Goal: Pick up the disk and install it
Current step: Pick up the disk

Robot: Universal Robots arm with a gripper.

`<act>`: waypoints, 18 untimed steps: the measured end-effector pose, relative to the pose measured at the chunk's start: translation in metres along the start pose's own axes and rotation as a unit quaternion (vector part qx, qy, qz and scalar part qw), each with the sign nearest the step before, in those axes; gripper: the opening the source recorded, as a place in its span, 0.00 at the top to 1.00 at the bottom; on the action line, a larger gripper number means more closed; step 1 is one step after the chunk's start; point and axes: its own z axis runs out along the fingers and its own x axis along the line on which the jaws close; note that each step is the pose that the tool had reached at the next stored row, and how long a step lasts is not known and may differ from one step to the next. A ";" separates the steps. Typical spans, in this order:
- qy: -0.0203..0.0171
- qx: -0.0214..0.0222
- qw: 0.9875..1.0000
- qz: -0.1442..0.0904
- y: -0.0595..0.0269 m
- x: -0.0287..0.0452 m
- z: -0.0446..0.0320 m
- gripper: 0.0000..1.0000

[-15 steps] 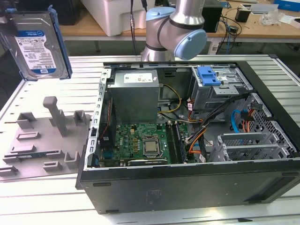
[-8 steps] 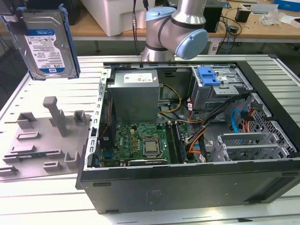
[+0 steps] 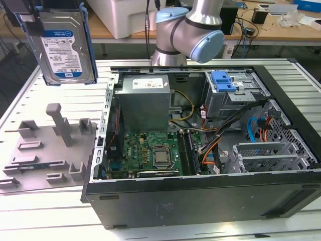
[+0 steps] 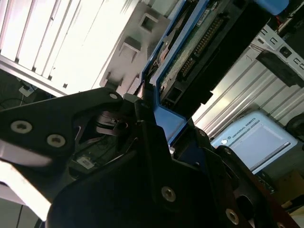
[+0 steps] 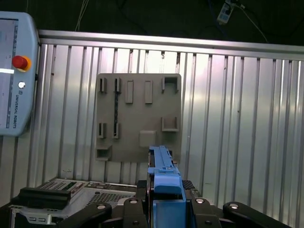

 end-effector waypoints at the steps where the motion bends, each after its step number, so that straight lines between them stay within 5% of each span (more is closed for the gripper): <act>1: 0.000 -0.001 1.000 0.000 -0.0037 0.0019 -0.0006 0.63; 11: 0.000 -0.007 1.000 0.000 -0.0335 0.0264 -0.0044 0.63; 13: 0.000 -0.010 1.000 -0.001 -0.0448 0.0383 -0.0055 0.63; 14: 0.000 -0.014 1.000 -0.001 -0.0581 0.0504 -0.0063 0.63; 18: 0.000 -0.018 1.000 -0.001 -0.0738 0.0573 -0.0076 0.63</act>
